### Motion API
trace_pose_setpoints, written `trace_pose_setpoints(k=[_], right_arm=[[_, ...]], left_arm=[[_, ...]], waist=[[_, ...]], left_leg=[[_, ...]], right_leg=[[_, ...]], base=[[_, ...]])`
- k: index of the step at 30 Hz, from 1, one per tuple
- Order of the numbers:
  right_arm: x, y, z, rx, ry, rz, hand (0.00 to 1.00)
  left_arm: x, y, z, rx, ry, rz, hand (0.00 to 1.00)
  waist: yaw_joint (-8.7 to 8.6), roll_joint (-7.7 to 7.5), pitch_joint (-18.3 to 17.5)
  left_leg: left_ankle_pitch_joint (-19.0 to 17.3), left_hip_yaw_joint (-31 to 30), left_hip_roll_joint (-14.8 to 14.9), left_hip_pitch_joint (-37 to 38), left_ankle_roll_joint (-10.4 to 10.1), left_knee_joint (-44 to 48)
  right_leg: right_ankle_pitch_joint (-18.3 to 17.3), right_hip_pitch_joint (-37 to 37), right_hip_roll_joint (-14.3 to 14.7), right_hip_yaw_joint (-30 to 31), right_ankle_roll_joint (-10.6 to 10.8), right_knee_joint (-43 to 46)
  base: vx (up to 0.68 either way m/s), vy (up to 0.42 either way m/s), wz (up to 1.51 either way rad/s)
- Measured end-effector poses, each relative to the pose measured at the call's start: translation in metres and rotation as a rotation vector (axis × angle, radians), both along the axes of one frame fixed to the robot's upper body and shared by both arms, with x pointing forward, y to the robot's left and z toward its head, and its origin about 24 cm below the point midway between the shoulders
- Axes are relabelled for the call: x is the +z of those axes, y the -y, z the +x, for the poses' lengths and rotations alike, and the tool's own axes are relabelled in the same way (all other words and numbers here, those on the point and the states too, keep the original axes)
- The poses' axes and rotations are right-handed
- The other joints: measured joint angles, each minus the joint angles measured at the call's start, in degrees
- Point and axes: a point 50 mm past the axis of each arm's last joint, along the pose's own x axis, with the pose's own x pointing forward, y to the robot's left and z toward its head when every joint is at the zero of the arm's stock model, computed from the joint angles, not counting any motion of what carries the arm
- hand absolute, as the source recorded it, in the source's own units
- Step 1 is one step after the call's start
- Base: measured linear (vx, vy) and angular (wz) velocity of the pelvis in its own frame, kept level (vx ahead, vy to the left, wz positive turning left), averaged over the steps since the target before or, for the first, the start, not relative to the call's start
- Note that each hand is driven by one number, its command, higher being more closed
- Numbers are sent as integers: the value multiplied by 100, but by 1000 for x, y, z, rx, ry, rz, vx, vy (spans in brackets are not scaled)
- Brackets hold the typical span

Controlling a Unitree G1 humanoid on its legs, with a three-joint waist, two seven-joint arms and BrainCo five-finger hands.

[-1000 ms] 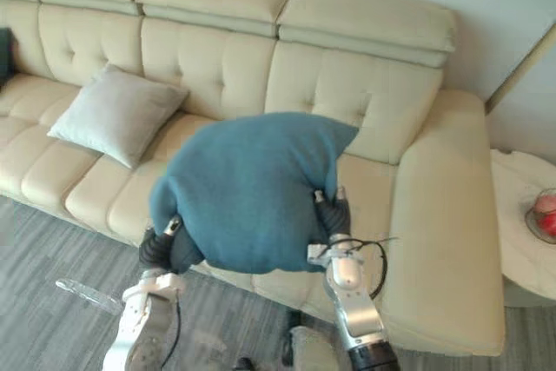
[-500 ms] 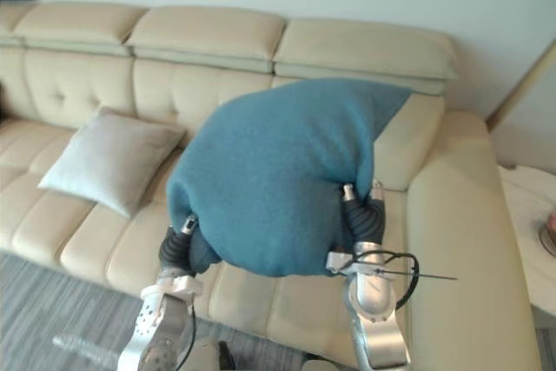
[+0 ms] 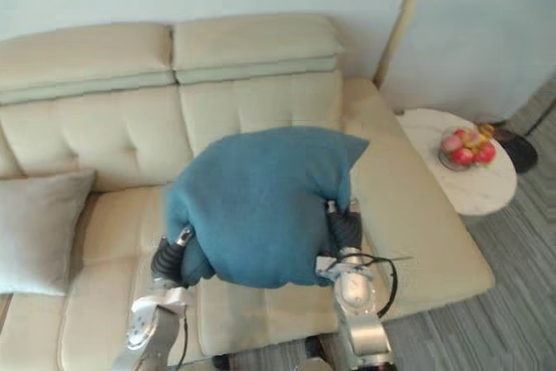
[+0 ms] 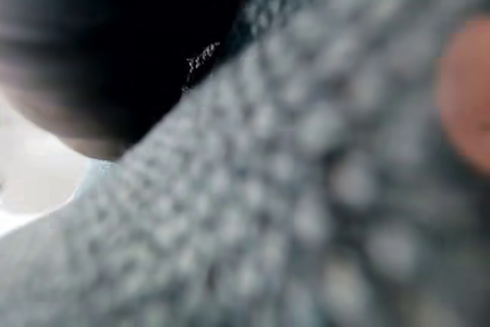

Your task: Pick up cushions and gather them together orderly.

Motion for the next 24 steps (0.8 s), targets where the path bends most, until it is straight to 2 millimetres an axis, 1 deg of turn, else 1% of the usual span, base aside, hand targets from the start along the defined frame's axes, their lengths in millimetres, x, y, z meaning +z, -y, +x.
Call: trace_pose_setpoints(k=[3, 4, 5, 6, 8, 10, 11, 13, 14, 15, 16, 17, 18, 19, 21, 22, 23, 24], right_arm=[[2, 2, 1, 1, 6, -17, 100], [5, 2, 9, 8, 16, -35, 100], [6, 2, 11, 7, 20, -36, 100], [11, 1, 16, 6, 39, -37, 100], [19, -1, 21, -1, 68, -35, 100], [30, -4, 29, -8, 113, -34, 100], [42, -7, 36, -16, 157, -57, 100], [50, -8, 40, -22, 183, -62, 100], [61, -11, 47, -28, 217, -62, 100], [69, -13, 51, -29, 243, -62, 100], [82, -15, 57, -44, 288, -79, 100], [89, -16, 60, -50, 310, -89, 100], [101, -18, 67, -56, 348, -99, 100], [118, -17, 77, -76, 398, -122, 100], [143, -16, 88, -114, 467, -161, 100], [166, -17, 96, -144, 530, -178, 100], [176, -17, 99, -160, 555, -191, 100], [197, -18, 104, -181, 612, -214, 100]], left_arm=[[4, 1, 4, 3, 16, 9, 100], [12, 2, 14, 26, 48, 17, 100], [14, 2, 17, 32, 59, 18, 100], [21, 3, 24, 52, 87, 19, 100], [31, 4, 33, 74, 124, 24, 100], [44, 3, 44, 96, 174, 25, 100], [55, 3, 52, 116, 215, 32, 100], [63, 4, 58, 129, 241, 27, 100], [74, 3, 65, 146, 278, 20, 100], [82, 3, 69, 157, 307, 15, 100], [95, 3, 77, 181, 352, 9, 100], [101, 3, 80, 191, 374, 9, 100], [111, 3, 88, 207, 410, 10, 100], [126, 6, 101, 217, 450, 12, 100], [148, 9, 119, 226, 500, 24, 100], [167, 10, 131, 240, 543, 39, 100], [176, 11, 136, 249, 562, 40, 100], [193, 11, 145, 262, 597, 46, 100]], waist=[[-9, 11, 10], [-4, 45, 38], [0, 63, 52], [20, 101, 103], [51, 129, 219], [107, 150, 295], [234, 157, 316], [308, 173, 328], [346, 218, 376], [346, 257, 423], [382, 260, 456], [403, 263, 476], [419, 265, 495], [434, 279, 519], [452, 290, 540], [451, 320, 579], [449, 341, 625], [454, 372, 752]], left_leg=[[8, 1, 6, -157, 4, 33], [91, -5, 55, -411, 7, 83], [120, -14, 75, -483, 12, 95], [170, -45, 95, -657, 22, 135], [185, -113, 88, -830, 30, 173], [257, -161, 95, -1118, 90, 191], [321, -166, 117, -1376, 45, 196], [374, -187, 134, -1532, 23, 215], [456, -260, 145, -1693, 10, 213], [532, -320, 144, -1781, -8, 201], [660, -352, 156, -1881, -38, 117], [712, -372, 158, -1909, -44, 53], [860, -406, 151, -1950, -71, -84], [1043, -484, 131, -2008, -79, -291], [1270, -559, 109, -2079, -101, -587], [1478, -626, 96, -2121, -120, -850], [1559, -651, 91, -2120, -126, -931], [1657, -676, 87, -2113, -132, -1060]], right_leg=[[81, -160, 4, -1, 18, -18], [305, -403, 52, -106, 21, -26], [369, -463, 73, -158, -4, -24], [473, -600, 81, -288, 6, -12], [480, -705, 49, -433, 11, 18], [479, -906, 1, -614, 12, 39], [478, -1178, -2, -752, 12, 131], [477, -1314, 2, -807, 13, 153], [476, -1456, 12, -917, 14, 214], [476, -1512, 17, -1001, 14, 224], [476, -1637, 34, -1076, 15, 254], [476, -1696, 42, -1100, 14, 282], [474, -1798, 46, -1151, 12, 331], [479, -1907, 39, -1243, 16, 344], [480, -2082, 30, -1333, 14, 399], [504, -2204, 28, -1394, 3, 403], [510, -2223, 28, -1417, 0, 403], [524, -2261, 29, -1449, 0, 405]], base=[[-62, -38, -18], [-55, -52, -2], [-90, -63, 4], [-98, -50, 18], [-122, -49, 26], [-155, -89, 33], [-141, -96, 25], [-86, -60, 18], [-73, -52, 29], [-105, -72, 37], [-51, -43, 29], [-58, -58, 25], [-41, -59, 29], [-50, -67, 33], [-38, -55, 32], [-26, -36, 27], [-32, -38, 23], [-42, -23, 17]])
